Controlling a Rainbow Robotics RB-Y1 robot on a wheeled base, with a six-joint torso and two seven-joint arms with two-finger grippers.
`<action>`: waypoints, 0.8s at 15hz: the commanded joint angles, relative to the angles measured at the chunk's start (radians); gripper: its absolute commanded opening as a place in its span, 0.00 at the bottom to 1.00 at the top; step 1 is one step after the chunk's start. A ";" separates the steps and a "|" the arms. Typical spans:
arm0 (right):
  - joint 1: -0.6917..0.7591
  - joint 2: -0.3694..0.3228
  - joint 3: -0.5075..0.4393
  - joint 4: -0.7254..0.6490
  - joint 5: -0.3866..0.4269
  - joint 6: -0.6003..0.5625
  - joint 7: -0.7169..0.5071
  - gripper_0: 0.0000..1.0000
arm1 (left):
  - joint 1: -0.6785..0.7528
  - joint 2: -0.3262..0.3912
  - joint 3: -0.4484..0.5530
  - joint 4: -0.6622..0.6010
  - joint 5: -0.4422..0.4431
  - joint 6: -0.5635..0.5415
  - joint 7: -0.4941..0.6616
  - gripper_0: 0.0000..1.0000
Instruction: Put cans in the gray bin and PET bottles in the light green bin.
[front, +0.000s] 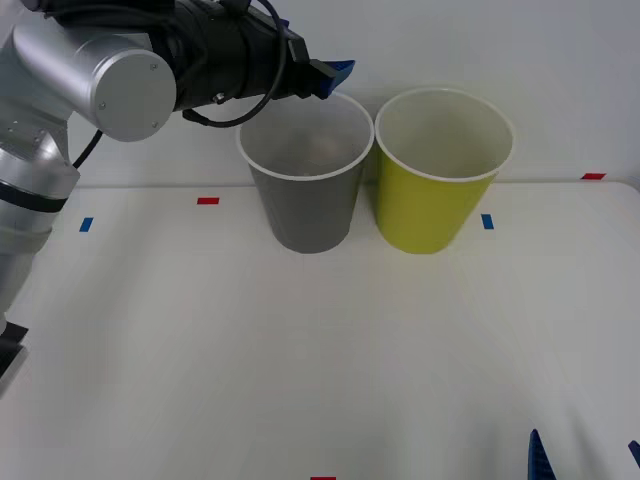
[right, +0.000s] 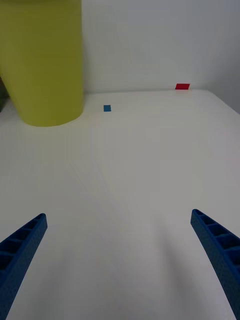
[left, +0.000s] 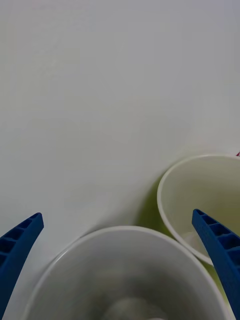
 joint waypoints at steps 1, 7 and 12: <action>0.000 0.000 0.000 0.000 0.000 0.000 0.000 1.00 | 0.109 0.105 0.084 -0.203 0.019 0.085 0.000 1.00; 0.000 0.000 0.000 0.000 0.000 0.000 0.000 1.00 | 0.496 0.138 0.193 -0.492 -0.015 0.058 -0.005 1.00; 0.000 0.000 0.000 0.000 0.000 0.000 0.000 1.00 | 0.726 0.135 0.239 -0.611 -0.012 0.058 -0.005 1.00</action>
